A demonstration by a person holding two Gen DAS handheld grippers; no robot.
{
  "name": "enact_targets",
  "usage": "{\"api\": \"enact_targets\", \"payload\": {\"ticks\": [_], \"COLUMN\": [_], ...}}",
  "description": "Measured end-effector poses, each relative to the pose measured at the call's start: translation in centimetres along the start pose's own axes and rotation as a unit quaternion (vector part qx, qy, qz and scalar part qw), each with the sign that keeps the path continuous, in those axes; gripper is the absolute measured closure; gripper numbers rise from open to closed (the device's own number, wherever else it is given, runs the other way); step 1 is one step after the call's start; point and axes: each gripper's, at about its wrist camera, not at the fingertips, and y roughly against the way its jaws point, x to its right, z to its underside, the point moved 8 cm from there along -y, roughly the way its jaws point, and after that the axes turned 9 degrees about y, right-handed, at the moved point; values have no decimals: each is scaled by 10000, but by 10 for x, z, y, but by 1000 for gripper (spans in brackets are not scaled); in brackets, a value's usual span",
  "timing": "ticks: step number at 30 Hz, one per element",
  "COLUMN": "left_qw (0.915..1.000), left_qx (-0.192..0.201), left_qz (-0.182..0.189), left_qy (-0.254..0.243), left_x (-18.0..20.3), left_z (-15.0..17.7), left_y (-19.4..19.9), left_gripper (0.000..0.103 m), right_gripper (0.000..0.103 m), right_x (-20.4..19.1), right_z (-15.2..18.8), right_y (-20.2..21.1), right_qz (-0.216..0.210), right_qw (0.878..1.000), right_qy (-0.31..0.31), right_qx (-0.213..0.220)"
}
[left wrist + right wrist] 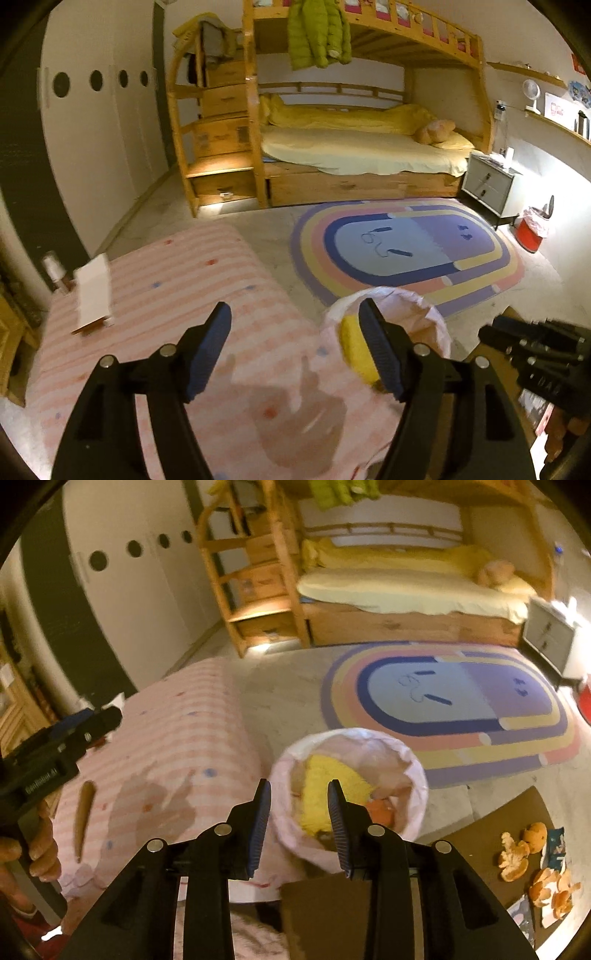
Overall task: Collect trash
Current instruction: 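Move the right gripper to the brown leather sheath and grasp it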
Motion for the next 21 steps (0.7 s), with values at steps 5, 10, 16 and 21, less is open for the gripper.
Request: {"api": "enact_targets", "payload": {"ticks": [5, 10, 16, 21], "left_qw": [9991, 9939, 9805, 9689], "left_qx": [67, 152, -1, -180], "left_qz": [-364, -915, -1572, -1933], "left_qy": [223, 605, 1177, 1537], "left_x": [-49, -116, -198, -254], "left_z": [14, 31, 72, 102], "left_y": [31, 59, 83, 93], "left_gripper": [31, 29, 29, 29], "right_gripper": [69, 69, 68, 63], "right_x": [-59, -133, -212, -269], "right_z": [-8, -5, 1, 9], "right_y": [7, -5, -24, -38], "right_qz": [-326, -728, -1158, -1349], "right_qw": [9984, 9922, 9800, 9704], "right_qy": [448, 1011, 1603, 1975], "right_qx": [61, -85, -239, -349]}}
